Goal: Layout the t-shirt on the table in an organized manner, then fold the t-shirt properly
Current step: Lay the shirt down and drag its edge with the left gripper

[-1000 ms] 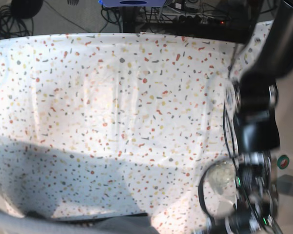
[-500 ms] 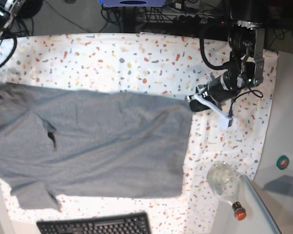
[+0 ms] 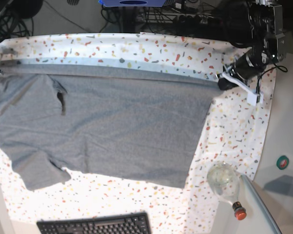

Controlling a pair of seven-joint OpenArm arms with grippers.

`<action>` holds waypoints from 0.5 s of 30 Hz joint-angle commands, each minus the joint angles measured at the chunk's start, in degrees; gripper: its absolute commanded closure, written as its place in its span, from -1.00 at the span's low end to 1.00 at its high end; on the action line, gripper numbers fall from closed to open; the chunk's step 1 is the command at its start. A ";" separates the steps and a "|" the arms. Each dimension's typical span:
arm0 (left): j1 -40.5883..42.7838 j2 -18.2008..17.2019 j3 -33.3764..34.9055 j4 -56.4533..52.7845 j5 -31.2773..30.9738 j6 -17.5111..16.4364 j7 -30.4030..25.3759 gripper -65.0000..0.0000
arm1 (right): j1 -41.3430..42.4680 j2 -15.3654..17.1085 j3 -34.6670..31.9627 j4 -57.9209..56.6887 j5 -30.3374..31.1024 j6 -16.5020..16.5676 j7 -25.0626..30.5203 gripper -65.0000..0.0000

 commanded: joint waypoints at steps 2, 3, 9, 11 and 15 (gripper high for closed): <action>0.64 -0.98 -0.58 0.99 0.03 0.23 -1.37 1.00 | 0.01 -0.39 0.89 1.61 -0.78 -0.47 1.16 1.00; 1.17 -0.81 -0.58 0.99 0.03 0.23 -1.37 1.00 | -0.61 -0.83 0.97 2.14 -0.78 -0.47 1.16 1.00; 5.13 -0.54 -0.67 1.08 -0.15 0.23 -1.46 1.00 | -2.89 -2.77 0.97 5.83 -0.78 -0.47 1.16 1.00; 6.45 -0.45 -0.67 2.22 -0.15 0.23 -1.46 1.00 | -2.98 -2.77 0.97 5.83 -0.78 -0.47 1.16 1.00; 10.05 -0.37 -0.67 7.32 -0.15 0.32 -1.46 1.00 | -2.98 -2.59 0.97 5.92 -0.87 -0.56 1.16 1.00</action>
